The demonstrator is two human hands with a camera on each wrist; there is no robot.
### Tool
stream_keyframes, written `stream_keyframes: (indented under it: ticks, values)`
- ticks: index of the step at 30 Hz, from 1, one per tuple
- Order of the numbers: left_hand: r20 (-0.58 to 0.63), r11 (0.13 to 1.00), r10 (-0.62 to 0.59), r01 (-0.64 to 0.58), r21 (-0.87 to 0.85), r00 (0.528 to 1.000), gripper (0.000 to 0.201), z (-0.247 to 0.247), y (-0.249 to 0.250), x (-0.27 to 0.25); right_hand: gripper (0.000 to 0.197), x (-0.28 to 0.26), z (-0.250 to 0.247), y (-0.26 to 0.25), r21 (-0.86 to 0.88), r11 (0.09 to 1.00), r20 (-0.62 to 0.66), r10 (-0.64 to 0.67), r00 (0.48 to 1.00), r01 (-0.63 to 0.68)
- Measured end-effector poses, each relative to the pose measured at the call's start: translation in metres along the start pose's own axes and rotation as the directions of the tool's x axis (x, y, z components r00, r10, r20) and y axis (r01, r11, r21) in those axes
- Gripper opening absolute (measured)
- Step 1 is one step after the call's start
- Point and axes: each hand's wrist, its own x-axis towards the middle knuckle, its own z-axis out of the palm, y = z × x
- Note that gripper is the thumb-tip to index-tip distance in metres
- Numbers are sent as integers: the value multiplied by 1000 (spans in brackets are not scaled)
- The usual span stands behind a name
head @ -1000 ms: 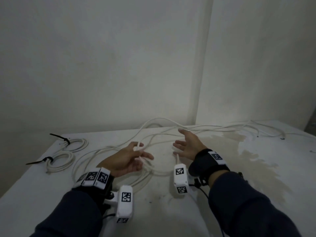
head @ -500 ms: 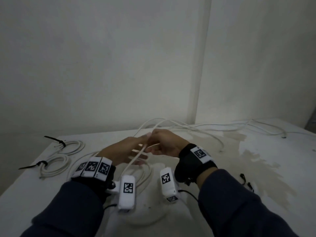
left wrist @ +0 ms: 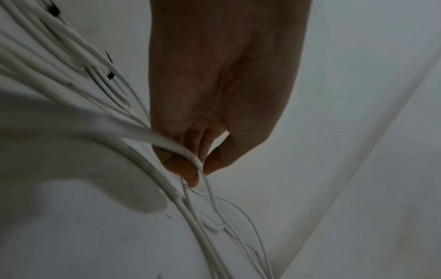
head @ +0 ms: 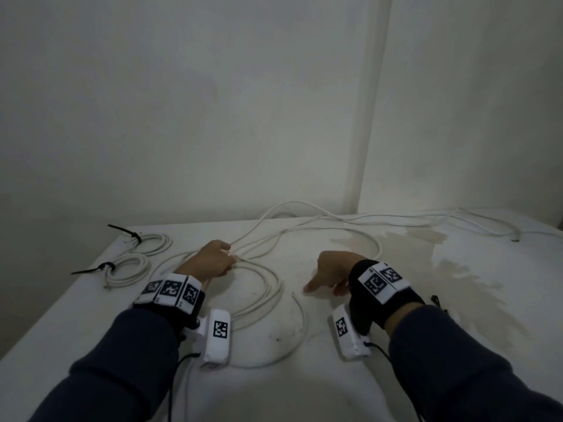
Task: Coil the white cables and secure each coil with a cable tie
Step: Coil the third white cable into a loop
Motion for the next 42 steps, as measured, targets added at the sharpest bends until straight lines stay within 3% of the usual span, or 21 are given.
stream_keyframes:
  ticks: [6,11,13,15,16,17,19,21,23,25,27,31,34,36,38,42]
  values:
    - [94,933,-69,31,358,993,19,-23,-19,-18,50,-12,19,-4,77,997,121,-12,993,2]
    - [205,780,-176,10,626,963,19,-37,-13,-40,24,-18,26,-17,3,997,143,-72,987,73]
    - [267,881,-150,7,473,952,20,-38,-10,-45,14,-20,25,-18,120,991,136,-72,988,56]
    - [251,994,-52,27,105,966,21,-38,-10,-50,13,-19,20,-14,316,947,-3,-68,998,65]
    - [188,994,23,-3,-109,982,23,-38,-10,-49,16,-17,18,-10,430,898,-120,-49,992,96]
    - [88,939,96,-61,-338,992,25,-37,-10,-49,18,-14,16,-6,554,820,-243,-6,970,144]
    - [-117,675,108,-159,-720,987,25,-36,-6,-46,22,-10,14,2,784,555,-406,121,906,277]
    - [-119,426,108,-154,-892,987,19,-31,-1,-48,19,-10,14,5,872,273,-464,197,864,406]
    - [-28,353,201,-99,-930,979,24,-20,0,-54,14,-13,16,5,871,105,-491,240,838,480]
    - [-4,373,287,-115,-921,958,46,-6,-7,-54,12,-13,20,3,853,38,-508,286,812,520]
    - [-7,378,293,-123,-918,956,64,7,-18,-51,11,-10,26,2,840,16,-520,313,795,542]
    - [-89,317,175,-142,-938,980,31,18,-31,-39,11,-4,39,-3,853,-58,-489,263,832,519]
    - [-120,224,114,-143,-964,986,39,19,-35,-34,12,1,45,-11,886,-71,-448,129,885,459]
    - [-67,233,109,-91,-968,992,39,19,-37,-33,13,4,44,-16,925,-4,-381,-3,925,381]
    - [-19,296,107,-50,-954,994,40,21,-37,-31,14,5,43,-22,945,102,-300,-113,947,311]
    - [43,426,159,-30,-904,986,29,26,-37,-30,19,8,46,-32,921,282,-214,-208,954,268]
